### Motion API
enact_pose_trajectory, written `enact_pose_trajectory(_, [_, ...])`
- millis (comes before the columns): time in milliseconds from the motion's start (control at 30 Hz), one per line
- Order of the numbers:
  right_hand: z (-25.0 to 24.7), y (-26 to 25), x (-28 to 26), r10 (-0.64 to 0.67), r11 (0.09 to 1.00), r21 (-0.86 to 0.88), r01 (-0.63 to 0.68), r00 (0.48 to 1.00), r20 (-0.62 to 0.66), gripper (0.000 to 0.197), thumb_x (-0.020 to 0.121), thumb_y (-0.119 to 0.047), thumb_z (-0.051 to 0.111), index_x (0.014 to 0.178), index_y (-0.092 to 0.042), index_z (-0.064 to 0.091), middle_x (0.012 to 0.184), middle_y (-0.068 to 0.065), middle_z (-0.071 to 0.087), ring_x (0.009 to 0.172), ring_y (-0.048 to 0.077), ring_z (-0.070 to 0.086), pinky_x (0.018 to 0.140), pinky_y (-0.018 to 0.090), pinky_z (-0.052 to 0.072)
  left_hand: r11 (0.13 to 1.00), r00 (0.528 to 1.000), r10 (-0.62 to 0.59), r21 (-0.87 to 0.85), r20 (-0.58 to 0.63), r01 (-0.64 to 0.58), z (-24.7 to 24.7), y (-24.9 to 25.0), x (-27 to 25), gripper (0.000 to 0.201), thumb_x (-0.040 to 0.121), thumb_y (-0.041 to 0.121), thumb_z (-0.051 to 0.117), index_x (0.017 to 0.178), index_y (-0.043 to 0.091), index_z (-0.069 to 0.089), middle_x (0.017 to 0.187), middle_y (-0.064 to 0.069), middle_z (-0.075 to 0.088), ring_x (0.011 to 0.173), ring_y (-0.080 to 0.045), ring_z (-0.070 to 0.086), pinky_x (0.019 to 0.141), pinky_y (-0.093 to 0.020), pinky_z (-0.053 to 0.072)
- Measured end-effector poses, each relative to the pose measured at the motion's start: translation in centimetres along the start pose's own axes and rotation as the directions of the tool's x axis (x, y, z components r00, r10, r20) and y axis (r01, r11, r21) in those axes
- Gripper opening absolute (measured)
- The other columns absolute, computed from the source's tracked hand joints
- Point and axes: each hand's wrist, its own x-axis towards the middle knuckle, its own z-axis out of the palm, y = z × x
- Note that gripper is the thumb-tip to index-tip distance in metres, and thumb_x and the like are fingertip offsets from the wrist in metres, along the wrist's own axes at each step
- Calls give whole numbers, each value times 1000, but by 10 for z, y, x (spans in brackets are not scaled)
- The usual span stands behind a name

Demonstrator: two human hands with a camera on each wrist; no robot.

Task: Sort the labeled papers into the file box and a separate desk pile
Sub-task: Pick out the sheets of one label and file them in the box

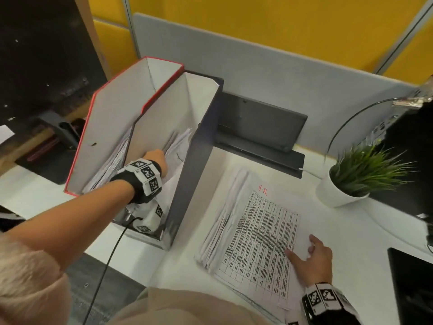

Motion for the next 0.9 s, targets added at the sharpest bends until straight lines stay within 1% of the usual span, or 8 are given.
enact_pose_trajectory(167, [2,2,0,7,1000,8,-7,1000,0,85,67,-21,83,138,-8,38,123,16,40,111,31,51,97,39,41,997,1000,22,70,-14,-21,-8,3,-8,35,87,1,54,121,-5,53,123,-22,57,113,-36,55,96,-41,46])
enact_pose_trajectory(300, [2,2,1,13,1000,8,-13,1000,4,86,67,-22,83,138,-9,37,123,16,40,111,30,51,97,39,42,960,966,74,-246,-247,-136,-28,6,-22,41,87,-1,50,127,5,48,113,-19,61,104,-34,58,92,-44,49])
enact_pose_trajectory(467, [4,0,1,12,1000,6,-12,1000,-9,85,66,-21,83,138,-8,39,122,16,42,112,29,51,98,38,41,690,738,139,-470,-660,-550,-51,42,-59,25,88,7,52,112,14,56,88,1,59,78,-15,58,73,-28,50])
enact_pose_trajectory(567, [5,-2,1,20,1000,-1,-20,1000,7,86,66,-23,83,138,-8,38,124,16,41,113,28,51,99,37,41,379,579,205,-481,-789,-790,-45,79,-86,16,86,4,52,96,14,60,86,9,59,73,1,56,67,-13,48])
enact_pose_trajectory(633, [5,-3,1,29,1000,-12,-29,999,21,88,66,-24,83,139,-9,37,125,15,41,114,27,50,100,37,41,276,527,300,-457,-795,-846,-26,102,-97,14,85,3,53,91,14,61,87,6,61,75,-1,58,68,-10,47])
enact_pose_trajectory(700, [4,-5,1,30,999,-23,-30,999,31,89,66,-25,83,139,-9,36,125,15,41,114,26,49,102,36,41,303,555,397,-466,-731,-831,3,119,-97,16,84,3,54,87,15,63,87,4,62,75,-6,58,69,-12,47])
enact_pose_trajectory(800, [4,-6,1,37,999,-25,-36,998,41,89,66,-25,84,139,-9,36,125,14,41,115,26,49,104,37,40,534,743,478,-517,-468,-669,55,131,-82,18,86,5,52,97,14,63,93,0,63,82,-15,60,77,-28,51])
enact_pose_trajectory(900, [3,-7,1,45,999,-23,-43,997,71,89,66,-27,84,140,-10,36,126,12,40,117,25,48,105,38,40,791,907,396,-449,-144,-417,96,127,-62,25,89,12,54,112,5,57,108,-13,62,98,-28,61,86,-35,50])
